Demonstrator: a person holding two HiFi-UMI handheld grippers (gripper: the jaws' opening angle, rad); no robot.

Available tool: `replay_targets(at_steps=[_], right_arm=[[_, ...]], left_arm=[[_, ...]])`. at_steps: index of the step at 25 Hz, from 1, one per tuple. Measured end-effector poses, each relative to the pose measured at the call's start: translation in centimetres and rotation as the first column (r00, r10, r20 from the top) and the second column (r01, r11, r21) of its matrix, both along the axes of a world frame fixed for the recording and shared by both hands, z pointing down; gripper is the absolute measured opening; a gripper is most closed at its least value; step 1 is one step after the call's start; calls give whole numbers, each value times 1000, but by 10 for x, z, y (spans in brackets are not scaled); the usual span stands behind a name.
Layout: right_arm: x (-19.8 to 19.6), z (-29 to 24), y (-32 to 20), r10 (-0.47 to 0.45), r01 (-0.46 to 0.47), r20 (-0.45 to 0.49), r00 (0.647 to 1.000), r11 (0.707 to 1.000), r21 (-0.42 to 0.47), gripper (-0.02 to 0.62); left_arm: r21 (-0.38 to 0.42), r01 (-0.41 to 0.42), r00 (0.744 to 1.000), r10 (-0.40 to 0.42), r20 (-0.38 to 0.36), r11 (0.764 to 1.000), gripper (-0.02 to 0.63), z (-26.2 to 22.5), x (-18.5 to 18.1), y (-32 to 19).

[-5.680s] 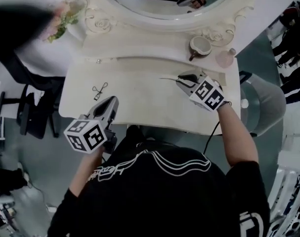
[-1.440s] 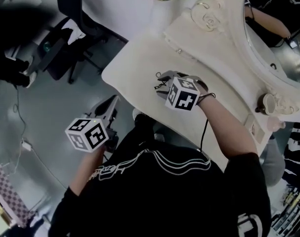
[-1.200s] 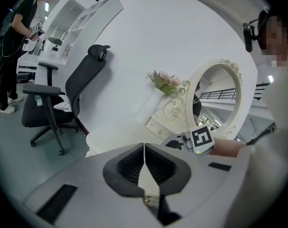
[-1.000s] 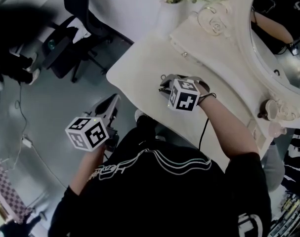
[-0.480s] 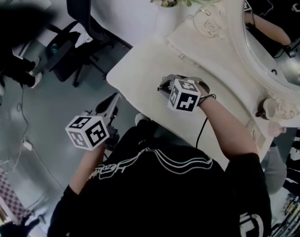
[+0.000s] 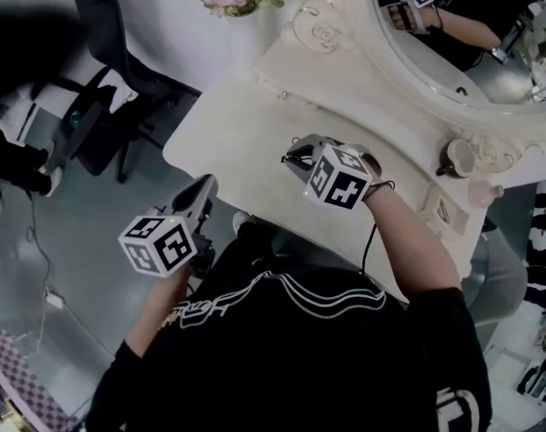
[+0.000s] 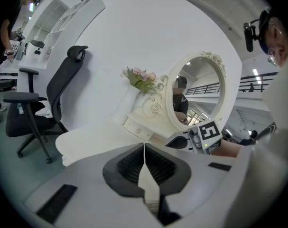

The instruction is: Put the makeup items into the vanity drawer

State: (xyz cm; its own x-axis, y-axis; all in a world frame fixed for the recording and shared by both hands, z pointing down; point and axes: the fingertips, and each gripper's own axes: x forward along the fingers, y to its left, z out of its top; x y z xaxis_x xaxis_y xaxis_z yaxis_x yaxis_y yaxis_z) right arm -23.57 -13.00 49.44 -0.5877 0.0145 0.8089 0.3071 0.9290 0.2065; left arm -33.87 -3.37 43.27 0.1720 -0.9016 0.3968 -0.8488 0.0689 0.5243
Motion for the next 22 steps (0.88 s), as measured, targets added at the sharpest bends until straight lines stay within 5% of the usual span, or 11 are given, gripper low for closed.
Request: replay_targets(at_steps=[10,22], right_arm=[[107,-33,-23,228,-231,56,972,972,39,44],[233,-52,-38,466,-471,76,882,878,86,43]], left_arm=[[30,-217,976,217,-10,976,28,-6,93,-45],[45,-432,901,433,-22,901,28,-4,188,-82]])
